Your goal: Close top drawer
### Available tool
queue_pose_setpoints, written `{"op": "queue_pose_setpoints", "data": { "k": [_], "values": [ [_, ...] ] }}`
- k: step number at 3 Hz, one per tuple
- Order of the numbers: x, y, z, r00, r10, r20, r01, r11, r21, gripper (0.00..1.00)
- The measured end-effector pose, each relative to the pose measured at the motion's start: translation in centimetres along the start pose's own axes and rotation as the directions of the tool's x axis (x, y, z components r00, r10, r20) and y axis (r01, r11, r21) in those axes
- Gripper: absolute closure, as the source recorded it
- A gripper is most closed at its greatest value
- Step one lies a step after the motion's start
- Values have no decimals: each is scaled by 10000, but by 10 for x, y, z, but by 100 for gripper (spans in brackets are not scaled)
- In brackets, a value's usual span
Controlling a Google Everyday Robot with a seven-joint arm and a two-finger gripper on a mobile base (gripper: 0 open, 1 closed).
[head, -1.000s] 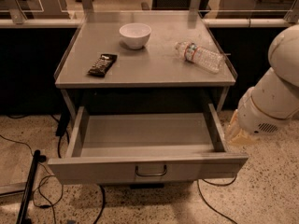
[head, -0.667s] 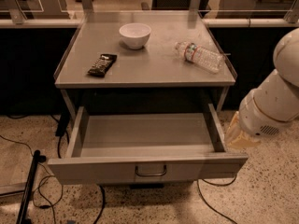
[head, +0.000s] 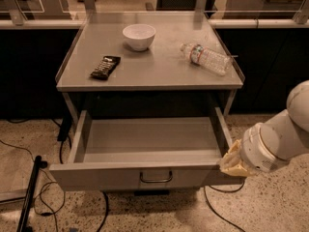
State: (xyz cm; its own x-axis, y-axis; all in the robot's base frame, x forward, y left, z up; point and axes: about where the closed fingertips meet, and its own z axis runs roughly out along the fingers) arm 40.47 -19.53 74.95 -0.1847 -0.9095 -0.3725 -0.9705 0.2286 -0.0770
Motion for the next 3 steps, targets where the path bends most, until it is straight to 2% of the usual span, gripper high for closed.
{"op": "queue_pose_setpoints", "data": {
  "k": [1, 2, 3],
  "values": [
    [3, 8, 21, 9994, -96, 347, 96, 10000, 5, 100],
    [8, 20, 56, 9990, -313, 314, 328, 9982, -496, 100],
    [17, 34, 96, 9983, -573, -123, 554, 9908, -1238, 100]
  ]
}}
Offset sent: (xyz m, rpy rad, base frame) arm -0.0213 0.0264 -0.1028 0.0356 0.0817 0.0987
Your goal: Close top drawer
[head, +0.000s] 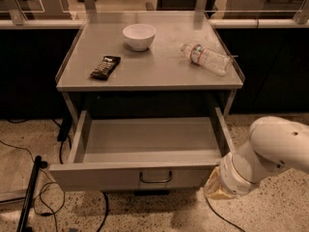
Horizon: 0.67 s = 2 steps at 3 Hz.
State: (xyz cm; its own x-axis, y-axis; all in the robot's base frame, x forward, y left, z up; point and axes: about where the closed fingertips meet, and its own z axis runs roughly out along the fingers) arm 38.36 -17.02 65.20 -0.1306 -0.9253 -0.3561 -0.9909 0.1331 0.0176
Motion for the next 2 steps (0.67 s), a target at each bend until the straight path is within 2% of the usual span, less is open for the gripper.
{"op": "queue_pose_setpoints", "data": {
  "k": [1, 2],
  "values": [
    [1, 1, 4, 10000, -58, -81, 57, 10000, -82, 82],
    [1, 1, 4, 10000, -58, -81, 58, 10000, -82, 59]
  ]
}}
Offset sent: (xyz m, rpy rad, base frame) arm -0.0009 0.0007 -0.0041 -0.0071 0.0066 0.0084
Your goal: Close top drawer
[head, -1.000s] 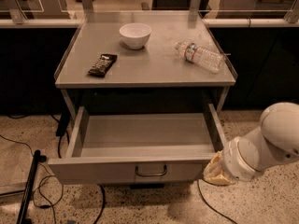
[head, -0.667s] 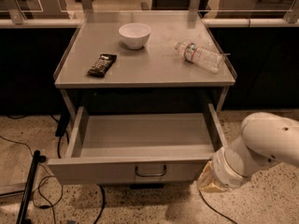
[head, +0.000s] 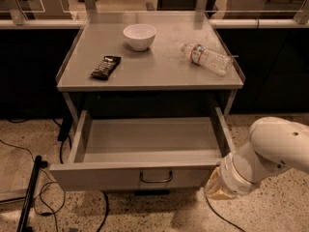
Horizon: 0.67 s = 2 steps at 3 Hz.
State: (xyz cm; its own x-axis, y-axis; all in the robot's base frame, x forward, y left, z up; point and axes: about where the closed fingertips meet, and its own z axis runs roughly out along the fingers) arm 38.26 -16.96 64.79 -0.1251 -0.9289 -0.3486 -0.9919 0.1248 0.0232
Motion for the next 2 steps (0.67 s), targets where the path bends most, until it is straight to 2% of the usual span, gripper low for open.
{"op": "queue_pose_setpoints", "data": {
  "k": [1, 2],
  "values": [
    [-1, 0, -1, 10000, -25, 23, 25, 10000, 26, 28],
    [-4, -2, -3, 9998, -144, 131, 142, 9998, 150, 5]
  ]
}}
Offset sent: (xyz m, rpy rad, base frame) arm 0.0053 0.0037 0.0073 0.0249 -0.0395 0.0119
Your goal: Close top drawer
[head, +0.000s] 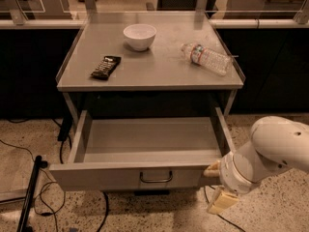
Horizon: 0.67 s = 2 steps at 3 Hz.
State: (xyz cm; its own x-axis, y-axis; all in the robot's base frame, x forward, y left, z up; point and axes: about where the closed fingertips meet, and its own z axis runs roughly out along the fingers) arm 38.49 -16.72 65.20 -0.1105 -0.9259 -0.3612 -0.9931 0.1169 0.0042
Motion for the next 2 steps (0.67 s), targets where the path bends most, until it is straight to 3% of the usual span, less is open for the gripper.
{"op": "queue_pose_setpoints", "data": {
  "k": [1, 2],
  "values": [
    [-16, -23, -3, 9996, -218, 176, 212, 9990, 385, 0],
    [-16, -22, -3, 9996, -218, 176, 211, 9990, 385, 18]
  ]
}}
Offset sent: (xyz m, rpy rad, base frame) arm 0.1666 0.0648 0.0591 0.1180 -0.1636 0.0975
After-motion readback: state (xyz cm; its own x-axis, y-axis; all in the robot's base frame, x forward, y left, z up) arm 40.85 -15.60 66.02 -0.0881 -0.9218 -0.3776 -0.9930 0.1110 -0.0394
